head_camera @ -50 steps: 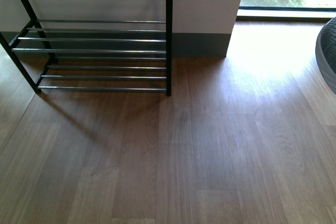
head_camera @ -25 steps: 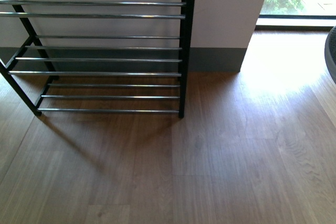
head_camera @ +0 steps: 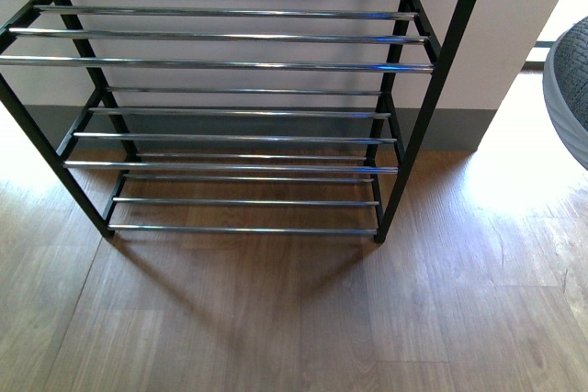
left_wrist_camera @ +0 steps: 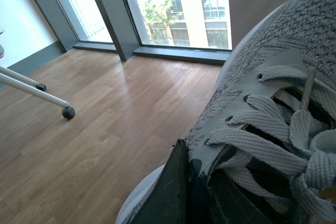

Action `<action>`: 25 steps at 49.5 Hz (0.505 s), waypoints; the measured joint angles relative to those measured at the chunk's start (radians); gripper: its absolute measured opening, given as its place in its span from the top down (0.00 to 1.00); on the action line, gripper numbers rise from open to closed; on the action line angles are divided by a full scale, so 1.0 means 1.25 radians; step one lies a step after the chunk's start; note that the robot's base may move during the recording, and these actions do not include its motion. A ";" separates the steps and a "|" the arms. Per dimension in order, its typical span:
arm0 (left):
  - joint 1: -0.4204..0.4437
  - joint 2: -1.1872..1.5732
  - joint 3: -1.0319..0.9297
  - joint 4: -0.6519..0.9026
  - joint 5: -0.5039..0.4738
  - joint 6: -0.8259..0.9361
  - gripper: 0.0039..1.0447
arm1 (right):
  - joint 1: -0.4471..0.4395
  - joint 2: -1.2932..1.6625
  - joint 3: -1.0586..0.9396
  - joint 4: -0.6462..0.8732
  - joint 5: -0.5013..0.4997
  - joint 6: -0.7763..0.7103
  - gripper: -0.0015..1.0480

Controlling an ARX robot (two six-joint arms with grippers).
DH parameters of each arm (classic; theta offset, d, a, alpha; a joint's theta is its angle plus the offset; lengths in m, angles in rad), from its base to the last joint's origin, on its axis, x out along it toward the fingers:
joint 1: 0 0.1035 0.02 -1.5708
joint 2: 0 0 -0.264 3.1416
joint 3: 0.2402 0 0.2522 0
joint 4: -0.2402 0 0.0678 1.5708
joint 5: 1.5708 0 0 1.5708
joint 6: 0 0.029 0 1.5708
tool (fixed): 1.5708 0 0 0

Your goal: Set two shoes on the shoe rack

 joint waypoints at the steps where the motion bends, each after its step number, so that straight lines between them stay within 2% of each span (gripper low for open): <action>1: 0.000 0.000 0.000 0.000 -0.002 0.000 0.99 | 0.000 0.000 0.000 0.000 0.000 0.000 0.99; 25: 0.000 0.001 0.000 0.000 0.005 0.001 0.99 | -0.001 0.000 0.000 0.000 0.008 0.000 0.99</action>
